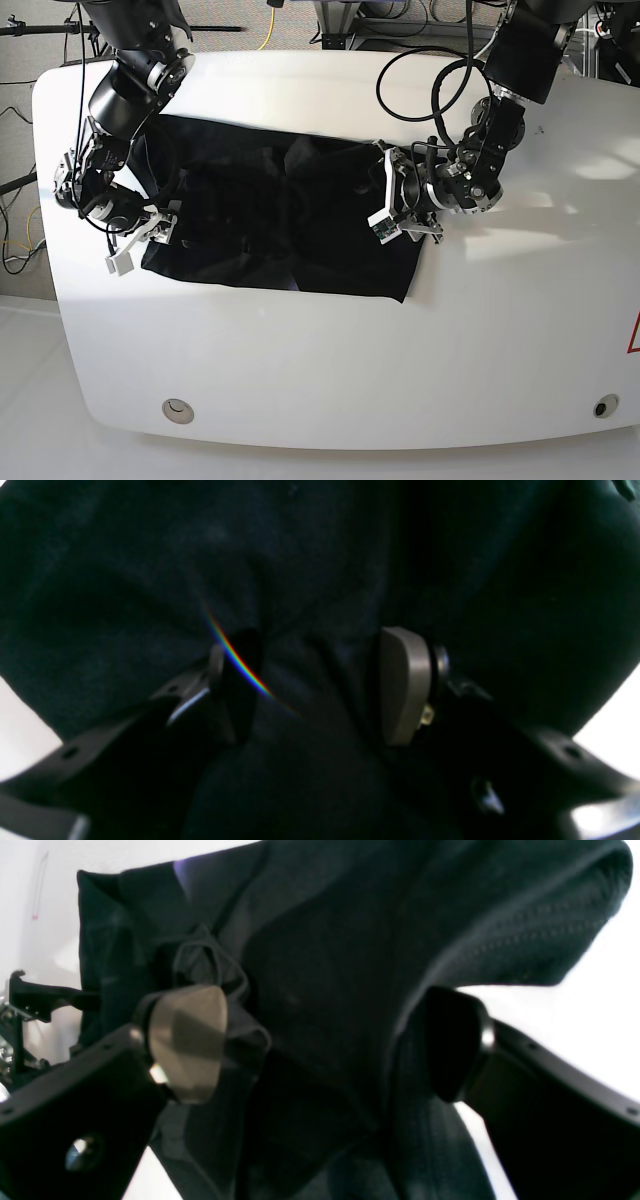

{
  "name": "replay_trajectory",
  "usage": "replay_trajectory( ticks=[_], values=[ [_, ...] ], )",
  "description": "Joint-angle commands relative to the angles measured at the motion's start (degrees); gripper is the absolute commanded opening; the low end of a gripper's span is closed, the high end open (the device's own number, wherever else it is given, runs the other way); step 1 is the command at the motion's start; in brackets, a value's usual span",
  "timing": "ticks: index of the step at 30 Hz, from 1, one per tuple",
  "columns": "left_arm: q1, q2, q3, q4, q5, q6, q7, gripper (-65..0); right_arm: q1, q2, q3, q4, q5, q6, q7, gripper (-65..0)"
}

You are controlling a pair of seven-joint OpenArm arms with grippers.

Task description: Fold the T-shirt properly

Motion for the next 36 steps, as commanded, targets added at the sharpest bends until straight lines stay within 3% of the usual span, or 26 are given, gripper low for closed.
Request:
replay_trajectory(
  ticks=[1, 7, 9, 12, 18, 20, 36],
  values=[
    [1.1, -1.0, 0.3, -2.0, 6.1, 1.4, 9.6, -30.7, -2.6, -1.2, -0.8, -1.7, -10.7, -2.6, -9.4, -5.9],
    [1.1, -1.0, 0.2, -2.0, 6.1, 1.4, 9.5, -30.7, -3.1, -1.1, -0.9, -1.7, -10.7, -2.6, -9.4, -7.1],
    [1.2, -1.0, 0.2, -2.0, 6.1, 1.4, 9.5, -30.7, -3.2, -1.0, -0.9, -1.6, -10.7, -2.6, -9.4, -11.2],
    [1.2, -1.0, 0.3, -2.0, 6.1, 1.4, 9.5, -30.7, -3.4, -0.9, -0.9, -0.4, -10.8, -2.6, -9.4, -22.5],
    [1.2, 0.0, 0.2, -2.0, 6.1, 1.4, 9.5, -30.7, -4.1, -1.1, -1.0, 2.3, -10.8, -2.6, -9.4, -57.2],
    [1.2, 0.1, 0.2, -2.0, 6.1, 1.4, 9.5, -30.7, -4.1, -1.1, -1.0, 2.4, -10.8, -2.6, -9.4, -65.0],
    [1.2, 0.2, 0.2, -2.0, 6.1, 1.4, 9.5, -30.7, -0.3, -1.2, -1.2, 2.6, -10.8, -2.6, -9.4, -65.0]
  ],
)
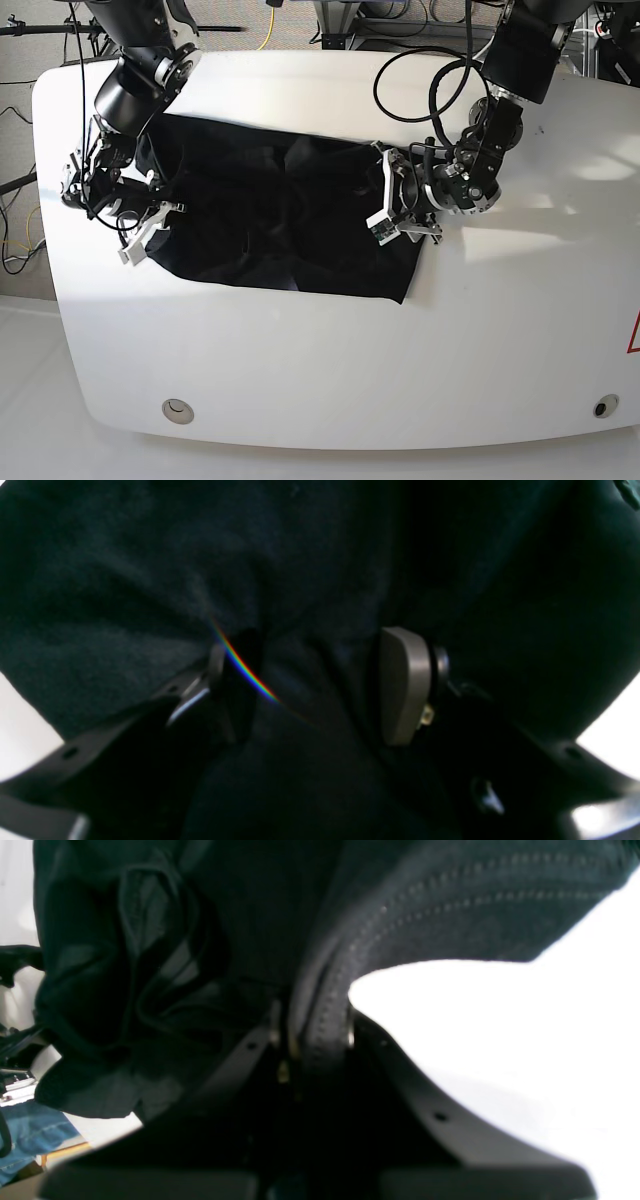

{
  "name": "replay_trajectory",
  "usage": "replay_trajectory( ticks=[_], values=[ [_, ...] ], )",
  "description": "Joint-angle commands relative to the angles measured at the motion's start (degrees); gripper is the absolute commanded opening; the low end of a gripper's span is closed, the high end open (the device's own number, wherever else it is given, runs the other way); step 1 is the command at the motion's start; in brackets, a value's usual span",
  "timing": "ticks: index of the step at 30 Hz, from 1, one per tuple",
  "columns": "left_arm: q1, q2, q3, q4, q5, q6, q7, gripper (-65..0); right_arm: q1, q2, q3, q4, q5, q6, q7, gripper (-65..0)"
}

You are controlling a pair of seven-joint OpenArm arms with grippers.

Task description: Fold the T-shirt properly

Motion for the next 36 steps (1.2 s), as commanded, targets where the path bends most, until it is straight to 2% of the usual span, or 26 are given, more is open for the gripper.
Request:
replay_trajectory(
  ticks=[1, 11, 18, 21, 28, 36],
  values=[
    [1.1, -0.6, 0.4, -2.0, 5.6, 1.2, 9.0, -30.7, 0.3, 0.0, -0.4, -0.5, -7.1, -0.6, -3.9, -65.0],
    [1.1, -0.6, 0.3, -2.0, 5.6, 1.2, 9.0, -30.7, 2.1, -3.3, -0.8, -0.5, -7.1, -0.6, -3.9, -65.0],
    [1.1, -0.6, 0.3, -2.0, 5.5, 1.2, 9.0, -30.7, 3.1, -4.9, -5.0, 1.0, -6.0, -0.6, -3.9, -65.0],
    [1.1, -0.6, 0.3, -2.0, 5.5, 1.2, 9.0, -30.7, 2.8, -4.9, -6.6, 3.9, -2.3, -0.6, -3.9, -65.0],
    [1.1, -0.6, 0.3, -2.0, 5.5, 1.2, 9.0, -30.7, 0.5, -4.4, -9.6, 10.5, 10.5, -0.6, -3.9, -65.0],
    [1.1, -0.6, 0.4, -2.0, 5.5, 1.2, 9.0, -30.7, -0.9, -2.1, -11.7, 16.3, 22.6, -0.6, -3.9, -65.0]
  ],
)
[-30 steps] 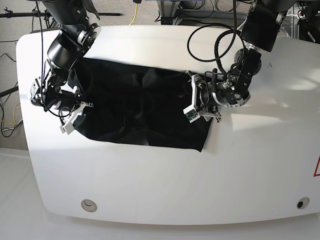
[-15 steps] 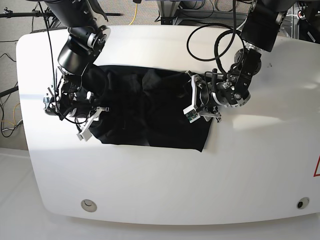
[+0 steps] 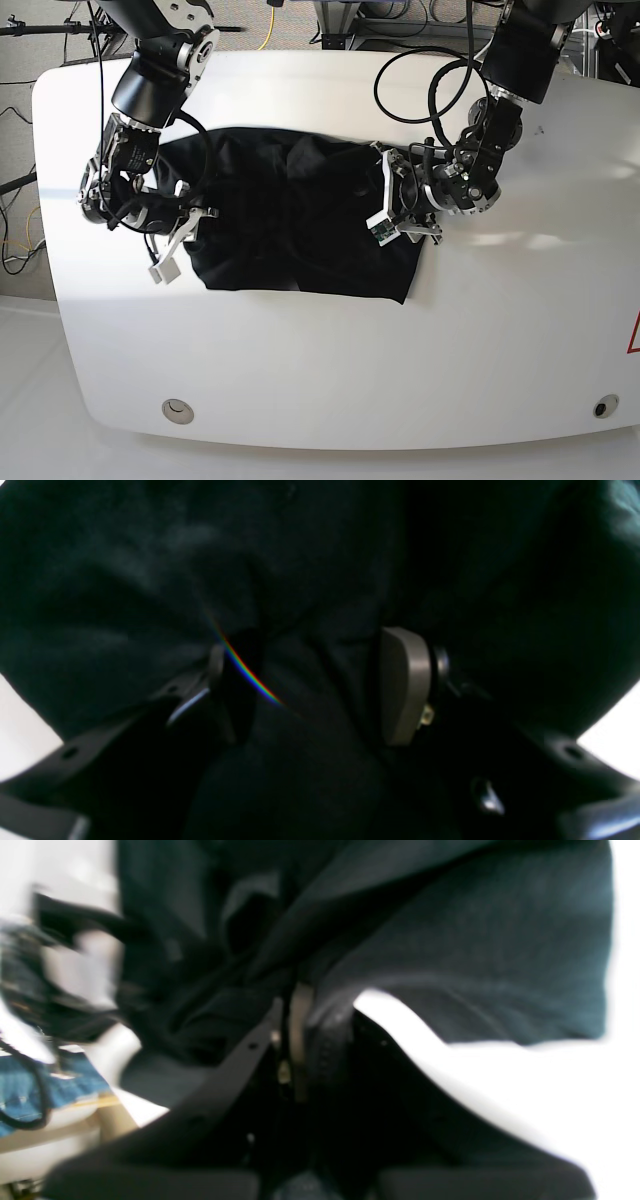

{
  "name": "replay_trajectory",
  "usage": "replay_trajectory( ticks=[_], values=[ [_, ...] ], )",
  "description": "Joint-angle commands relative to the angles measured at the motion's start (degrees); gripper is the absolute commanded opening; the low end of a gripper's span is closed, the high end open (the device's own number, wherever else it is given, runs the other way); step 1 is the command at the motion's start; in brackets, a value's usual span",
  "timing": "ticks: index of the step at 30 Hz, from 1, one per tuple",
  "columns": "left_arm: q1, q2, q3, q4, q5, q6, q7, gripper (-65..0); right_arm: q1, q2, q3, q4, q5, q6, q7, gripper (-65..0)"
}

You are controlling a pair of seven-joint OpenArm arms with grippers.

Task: Fold the T-shirt properly
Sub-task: 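Lift the shirt edge with the right gripper and fold it toward the left gripper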

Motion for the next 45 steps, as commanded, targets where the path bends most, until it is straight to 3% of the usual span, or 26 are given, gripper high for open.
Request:
replay_trajectory(
  ticks=[1, 7, 23, 33, 45],
  values=[
    [1.2, -0.7, 0.5, -2.0, 5.5, 1.0, 9.0, -30.7, 1.2, 1.3, -1.6, 3.4, 6.1, 0.1, 1.2, -65.0],
    [1.1, 0.4, 0.5, -2.0, 5.6, 1.0, 9.0, -30.7, 1.1, 2.4, -4.7, 4.2, 12.9, 0.1, 1.2, -65.0],
    [1.2, 1.7, 0.6, -2.0, 5.6, 1.0, 9.0, -30.7, 0.9, 2.1, -10.4, 12.4, 21.6, -8.7, 1.2, -65.0],
    [1.2, 1.7, 0.6, -2.0, 5.6, 1.0, 9.0, -30.7, 0.9, 0.2, -14.6, 12.3, 21.4, -9.3, 1.2, -65.0],
    [1.1, 1.7, 0.4, -1.6, 5.5, 1.0, 9.3, -30.7, 1.3, -2.4, -20.0, 12.3, 16.2, -9.3, 1.2, -65.0]
  ],
)
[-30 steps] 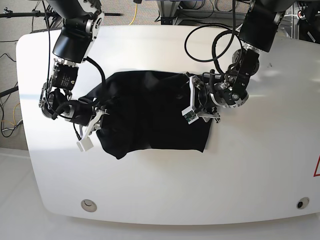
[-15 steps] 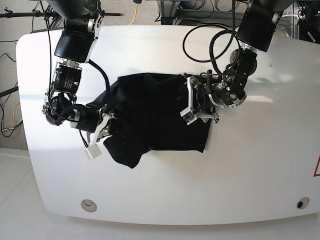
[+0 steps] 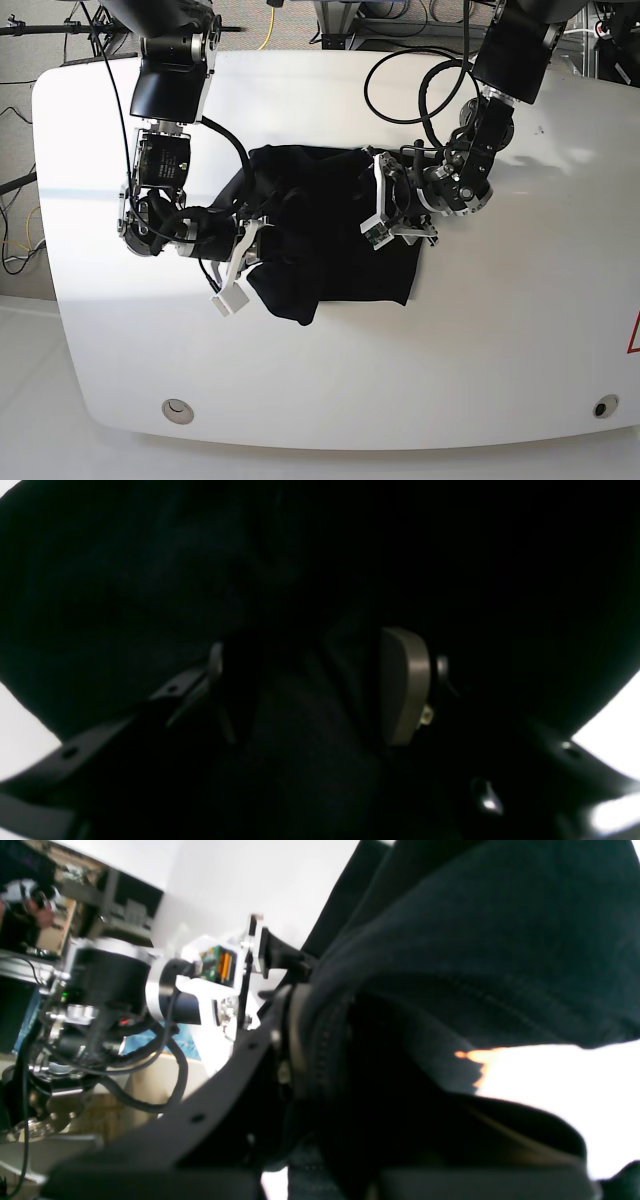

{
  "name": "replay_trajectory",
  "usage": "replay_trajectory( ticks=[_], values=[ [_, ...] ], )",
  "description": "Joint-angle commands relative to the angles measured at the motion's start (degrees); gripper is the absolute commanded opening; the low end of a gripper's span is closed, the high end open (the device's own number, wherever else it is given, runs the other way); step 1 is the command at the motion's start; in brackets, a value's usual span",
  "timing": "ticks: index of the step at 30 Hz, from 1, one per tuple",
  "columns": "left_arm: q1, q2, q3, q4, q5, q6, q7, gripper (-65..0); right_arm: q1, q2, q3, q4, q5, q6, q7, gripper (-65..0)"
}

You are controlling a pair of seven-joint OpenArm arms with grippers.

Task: Fold the T-shirt properly
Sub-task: 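Lift the shirt edge with the right gripper and fold it toward the left gripper, then open the left gripper and move it away from the shirt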

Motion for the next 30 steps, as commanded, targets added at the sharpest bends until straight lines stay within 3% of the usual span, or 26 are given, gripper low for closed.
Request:
replay_trajectory(
  ticks=[1, 14, 30],
  values=[
    [1.2, -0.4, 0.4, -1.5, 4.4, -0.1, 8.1, -30.7, 1.7, -0.7, -0.9, 0.9, 0.2, 0.0, 1.2, -65.0],
    [1.2, -0.3, 0.4, -0.5, 4.3, -0.1, 8.2, -30.7, 2.5, -5.1, -1.6, 0.9, -8.7, 0.7, 1.2, -65.0],
    [1.1, -0.3, 0.2, 8.8, 4.3, 0.0, 11.3, -30.7, 2.6, -5.2, -1.6, 0.9, -10.5, 0.7, 1.2, -65.0]
  ],
)
